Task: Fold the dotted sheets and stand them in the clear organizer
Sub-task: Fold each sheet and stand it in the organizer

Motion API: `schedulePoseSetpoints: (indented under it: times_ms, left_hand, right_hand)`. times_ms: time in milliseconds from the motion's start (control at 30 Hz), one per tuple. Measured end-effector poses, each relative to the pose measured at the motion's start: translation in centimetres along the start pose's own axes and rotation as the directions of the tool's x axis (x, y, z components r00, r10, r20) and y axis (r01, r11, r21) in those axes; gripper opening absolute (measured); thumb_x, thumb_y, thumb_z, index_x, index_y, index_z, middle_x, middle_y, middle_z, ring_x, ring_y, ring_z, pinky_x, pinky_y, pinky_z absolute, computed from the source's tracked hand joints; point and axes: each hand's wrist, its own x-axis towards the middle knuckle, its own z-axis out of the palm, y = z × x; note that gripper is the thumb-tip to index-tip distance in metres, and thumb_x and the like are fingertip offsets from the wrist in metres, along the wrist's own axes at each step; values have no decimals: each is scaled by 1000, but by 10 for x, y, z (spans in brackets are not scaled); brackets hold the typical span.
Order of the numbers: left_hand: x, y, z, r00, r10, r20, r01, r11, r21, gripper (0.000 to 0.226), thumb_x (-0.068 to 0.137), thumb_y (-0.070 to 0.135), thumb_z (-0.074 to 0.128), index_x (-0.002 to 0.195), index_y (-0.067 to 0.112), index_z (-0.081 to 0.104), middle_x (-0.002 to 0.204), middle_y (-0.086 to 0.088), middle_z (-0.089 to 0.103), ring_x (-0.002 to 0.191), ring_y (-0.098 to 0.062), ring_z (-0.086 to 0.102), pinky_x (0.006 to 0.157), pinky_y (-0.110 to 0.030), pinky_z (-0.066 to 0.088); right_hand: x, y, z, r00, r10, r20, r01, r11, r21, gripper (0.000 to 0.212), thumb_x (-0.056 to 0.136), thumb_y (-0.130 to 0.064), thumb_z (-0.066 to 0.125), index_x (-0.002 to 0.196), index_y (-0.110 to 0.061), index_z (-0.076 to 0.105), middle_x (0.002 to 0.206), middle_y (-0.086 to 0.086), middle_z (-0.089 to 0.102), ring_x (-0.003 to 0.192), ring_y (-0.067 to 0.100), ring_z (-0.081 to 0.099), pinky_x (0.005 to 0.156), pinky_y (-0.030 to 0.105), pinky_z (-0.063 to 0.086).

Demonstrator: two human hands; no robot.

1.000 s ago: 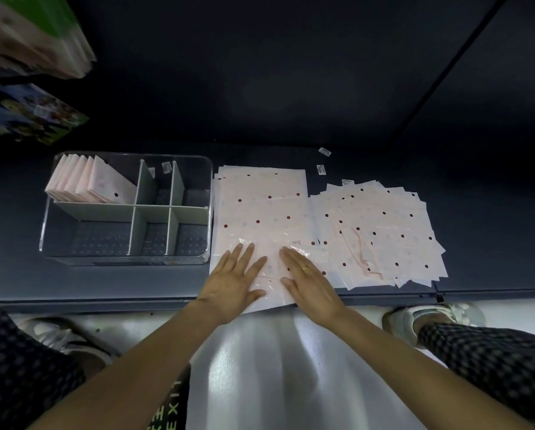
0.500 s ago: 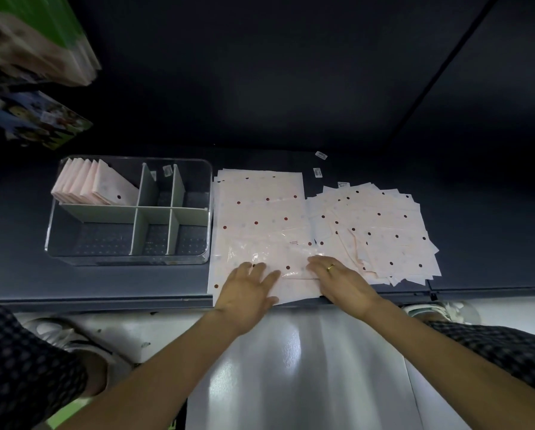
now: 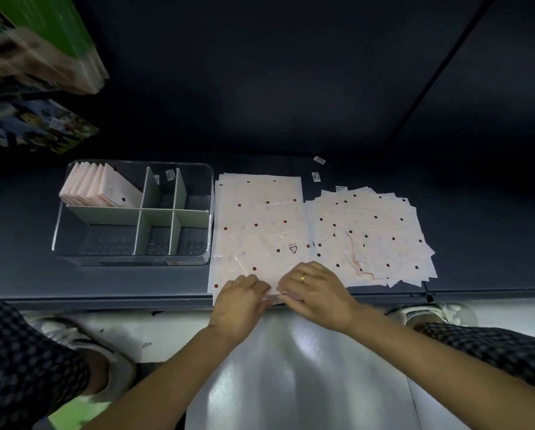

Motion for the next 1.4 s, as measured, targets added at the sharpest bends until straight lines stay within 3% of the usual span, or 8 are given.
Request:
schedulePoseSetpoints:
  times_ms: [300,467,633,733,833,933,1067,1400]
  left_hand:
    - [-5,1,3,880,-474,1,383,709,-592,14,90,9,57,81,16,50,70,-5,64,71,-20,60,59,-27,38]
    - [1,-3,4,829,-558,44,409,550,-728,22,88,1,54,105,13,48,74,-12,69,89,-26,67,82,-41,50]
    - [8,-10,1,816,-577,33,399,520,-755,33,86,6,65,113,11,48,66,-4,63,72,-29,65,74,-44,55]
    - [5,-12,2,844,-522,-124,334,692,-640,38,85,10,67,116,16,48,78,2,56,71,-21,60,67,-32,50]
    - [-9,-15,0,942,-77,-326,0,973,-231,30,77,12,76,104,16,63,91,4,62,81,-16,64,64,-21,43]
    - [-18,-22,3,962,230,-145,-220,972,84,48,83,28,72,127,12,59,132,-5,58,121,-21,56,99,-30,47]
    - [-21,-42,11,970,147,195,-192,952,239,68,100,52,20,147,22,-18,150,2,-29,142,-17,-23,116,-35,-16]
    - [-14,-46,9,974,87,210,-136,964,229,74,97,56,27,150,21,-12,157,2,-20,145,-13,-16,118,-30,-11]
  right_hand:
    - [6,21,6,832,517,201,-554,758,343,58,82,-40,68,133,-29,43,125,-16,52,112,1,47,91,17,37]
    - [1,11,30,899,438,-6,-422,870,255,30,84,-17,67,114,-13,61,124,2,54,110,11,50,82,26,50]
    - [-2,2,46,961,260,97,-271,955,122,22,75,-10,75,98,-11,72,107,3,68,95,19,65,78,27,55]
    - [-4,2,51,952,287,111,-297,950,92,24,75,-10,76,99,-12,74,105,2,70,95,18,67,78,29,56]
    - [-3,0,53,951,290,102,-297,953,57,24,73,-10,79,96,-12,74,102,2,71,92,18,67,75,27,55]
    - [-2,-1,53,958,274,85,-276,961,20,26,67,-11,84,92,-12,75,97,1,71,86,16,68,70,23,56]
    - [0,3,54,968,234,86,-232,972,-40,32,61,-17,88,89,-12,76,94,1,72,83,15,69,64,20,56]
    - [1,15,57,975,52,217,-15,985,-170,53,41,-12,93,91,-7,74,91,4,72,77,18,69,54,20,54]
